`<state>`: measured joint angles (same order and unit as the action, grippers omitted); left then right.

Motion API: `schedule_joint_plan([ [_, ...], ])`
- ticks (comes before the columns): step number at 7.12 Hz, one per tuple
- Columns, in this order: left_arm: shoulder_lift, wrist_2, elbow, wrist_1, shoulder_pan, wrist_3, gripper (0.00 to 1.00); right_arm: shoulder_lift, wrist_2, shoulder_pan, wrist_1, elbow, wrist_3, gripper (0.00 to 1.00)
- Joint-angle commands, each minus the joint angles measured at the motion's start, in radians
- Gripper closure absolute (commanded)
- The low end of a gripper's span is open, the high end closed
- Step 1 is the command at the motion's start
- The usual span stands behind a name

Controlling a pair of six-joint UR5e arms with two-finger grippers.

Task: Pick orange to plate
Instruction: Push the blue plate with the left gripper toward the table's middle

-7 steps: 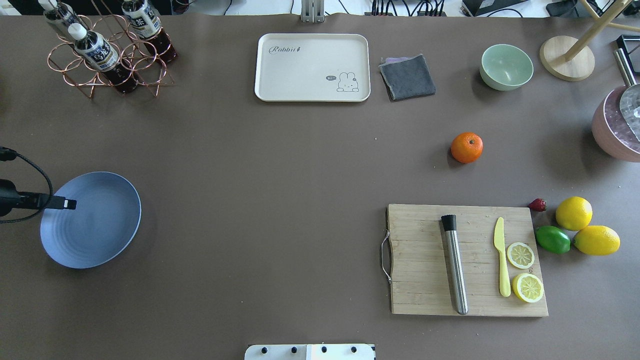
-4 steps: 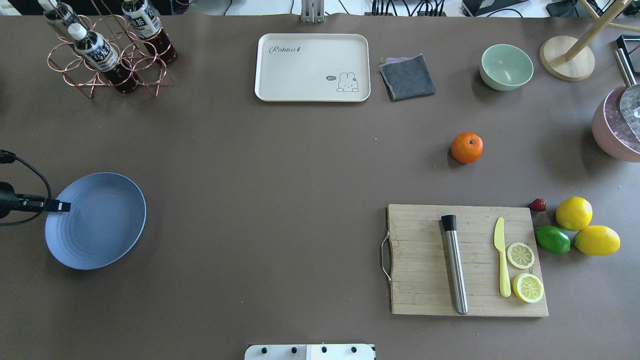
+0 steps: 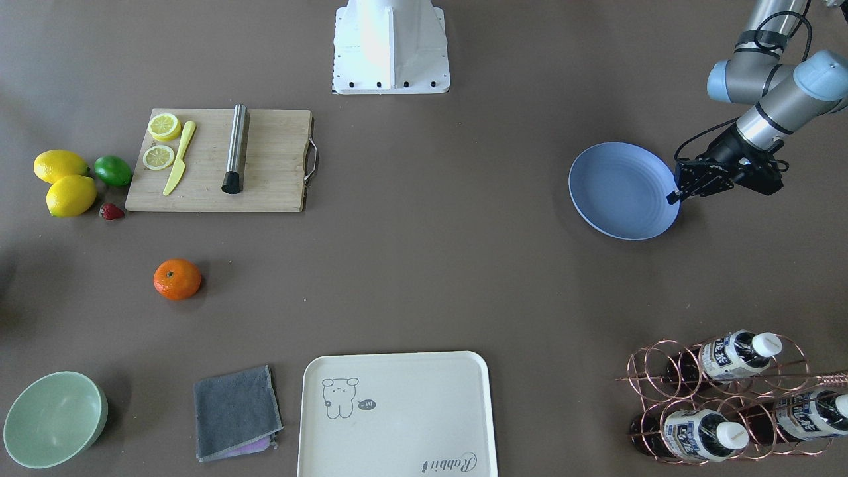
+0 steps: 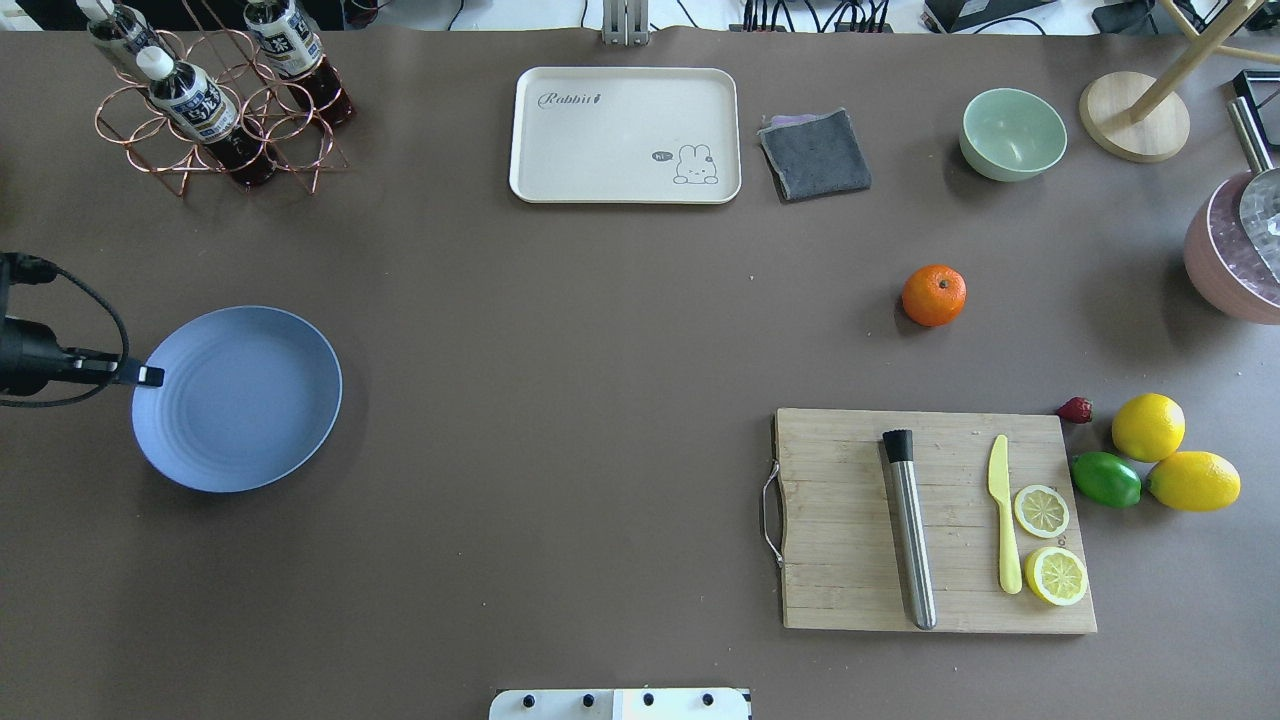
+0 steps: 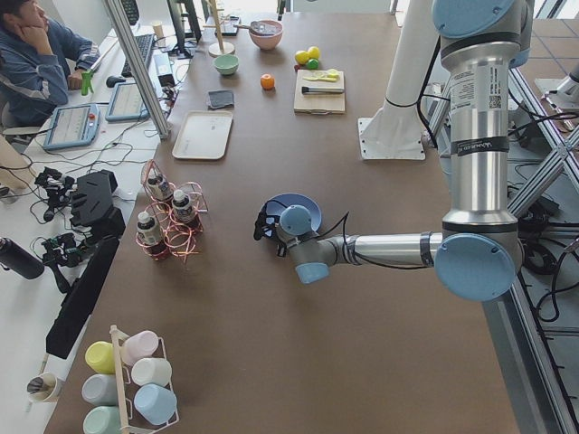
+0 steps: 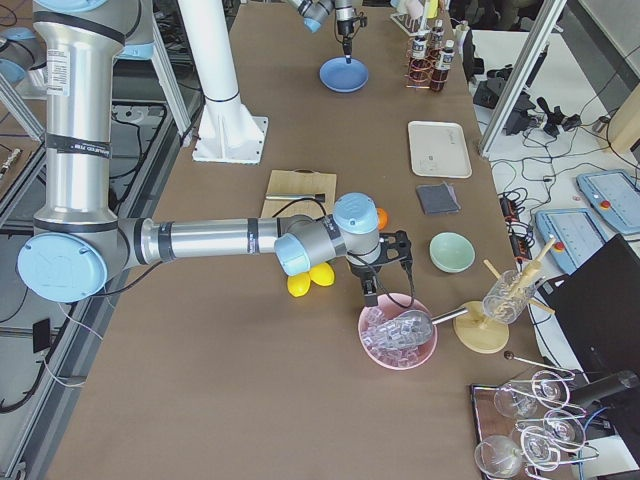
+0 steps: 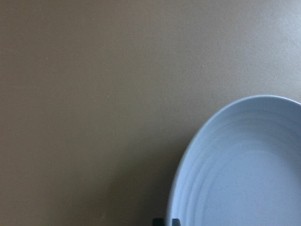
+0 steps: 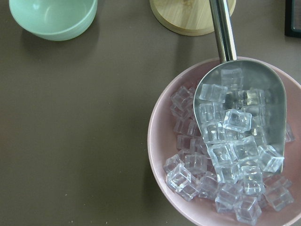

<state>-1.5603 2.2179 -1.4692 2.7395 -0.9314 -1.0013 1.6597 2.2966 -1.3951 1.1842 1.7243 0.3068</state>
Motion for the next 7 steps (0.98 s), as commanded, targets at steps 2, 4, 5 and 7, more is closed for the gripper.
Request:
schedule_joint_plan([
  [2,-0.354,0.003,0.004,-0.303,0.018,-0.116,1.0,0.0,0.001,-0.001,0.0,0.0,0.0,0.0],
  [4,-0.525,-0.135,0.006,-0.427,0.162,-0.236,1.0,-0.003,0.001,0.001,0.002,-0.006,0.0,0.0],
  [5,-0.582,-0.199,0.007,-0.482,0.211,-0.27,1.0,-0.008,0.001,0.001,0.002,-0.014,0.0,0.0],
  [7,-0.613,-0.3,0.021,-0.491,0.291,-0.29,1.0,-0.009,0.001,0.001,0.002,-0.014,0.002,0.0],
])
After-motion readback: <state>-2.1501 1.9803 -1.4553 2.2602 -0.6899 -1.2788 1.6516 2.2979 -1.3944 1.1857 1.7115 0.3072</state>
